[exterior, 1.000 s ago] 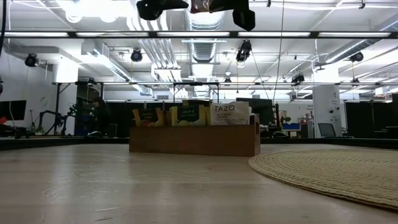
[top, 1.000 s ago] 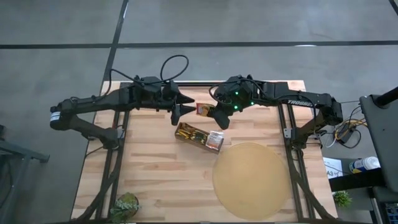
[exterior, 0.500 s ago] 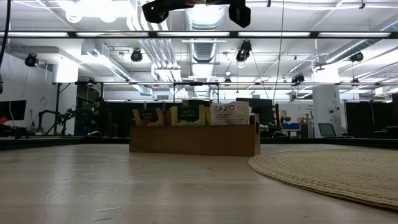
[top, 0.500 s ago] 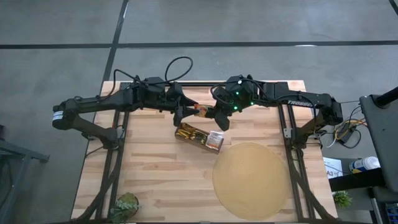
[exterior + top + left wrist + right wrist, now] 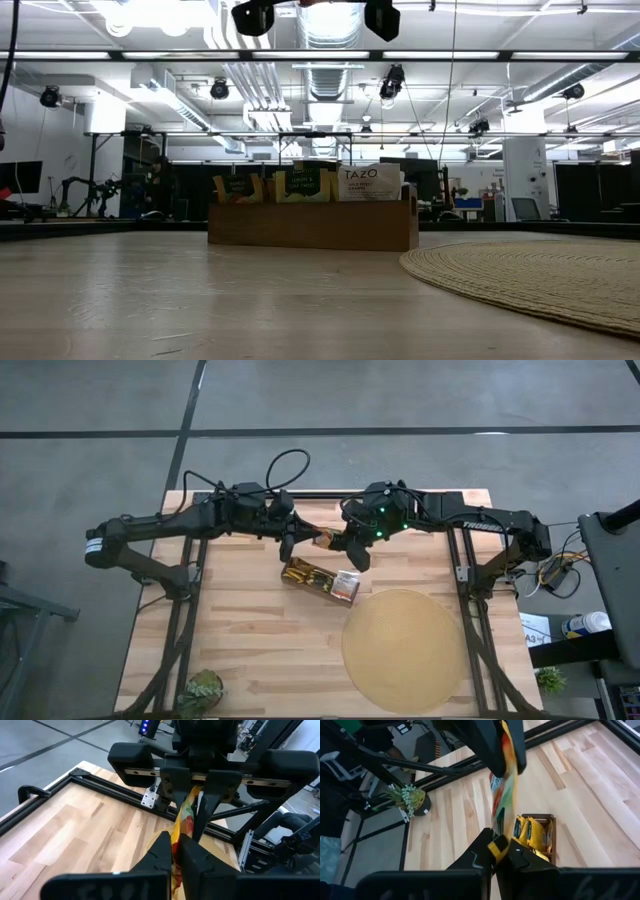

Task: Pick & Place Tea
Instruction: Put the orange tea bag into the left section of the wooden organizer

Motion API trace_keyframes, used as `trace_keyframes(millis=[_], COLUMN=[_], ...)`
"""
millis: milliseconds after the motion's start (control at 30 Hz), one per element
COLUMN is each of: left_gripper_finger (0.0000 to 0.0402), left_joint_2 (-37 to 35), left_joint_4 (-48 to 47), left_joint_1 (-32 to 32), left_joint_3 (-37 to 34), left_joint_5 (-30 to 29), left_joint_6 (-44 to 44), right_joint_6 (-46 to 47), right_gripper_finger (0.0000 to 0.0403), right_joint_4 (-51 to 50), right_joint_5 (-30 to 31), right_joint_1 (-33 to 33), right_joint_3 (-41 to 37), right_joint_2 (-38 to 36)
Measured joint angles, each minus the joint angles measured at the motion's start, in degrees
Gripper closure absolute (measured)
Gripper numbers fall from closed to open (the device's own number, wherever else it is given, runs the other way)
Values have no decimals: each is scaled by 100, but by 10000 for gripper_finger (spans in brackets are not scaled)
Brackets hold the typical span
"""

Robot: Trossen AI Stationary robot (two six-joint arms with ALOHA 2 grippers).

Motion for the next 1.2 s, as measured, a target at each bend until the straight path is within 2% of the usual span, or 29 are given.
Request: trace_keyframes(millis=[167, 367, 467, 667, 800, 1067, 1200], left_gripper_finger=[390, 392, 392, 393, 394, 394, 394], left_joint_2=[-52, -206, -305, -432, -448, -450, -450], left_joint_4=[-10, -73, -65, 239, 622, 608, 613], left_joint_1=[30, 94, 122, 160, 160, 160, 160], left_joint_3=[0, 0, 0, 0, 0, 0, 0], left_joint_5=[-14, -16, -232, -478, -468, -455, -416], left_joint_6=[7, 81, 123, 167, 133, 79, 49], right_joint_6=[29, 162, 178, 141, 119, 13, -13], right_gripper_finger=[377, 308, 274, 232, 222, 221, 243], right_joint_4=[191, 350, 289, 288, 275, 322, 453], right_joint_5=[9, 327, 571, 844, 938, 975, 1089], right_joint_1=[0, -5, -3, -1, -3, -3, -5], right_joint_3=[0, 4, 2, 7, 4, 4, 4], right_joint_2=[-42, -267, -373, -538, -507, -501, -501])
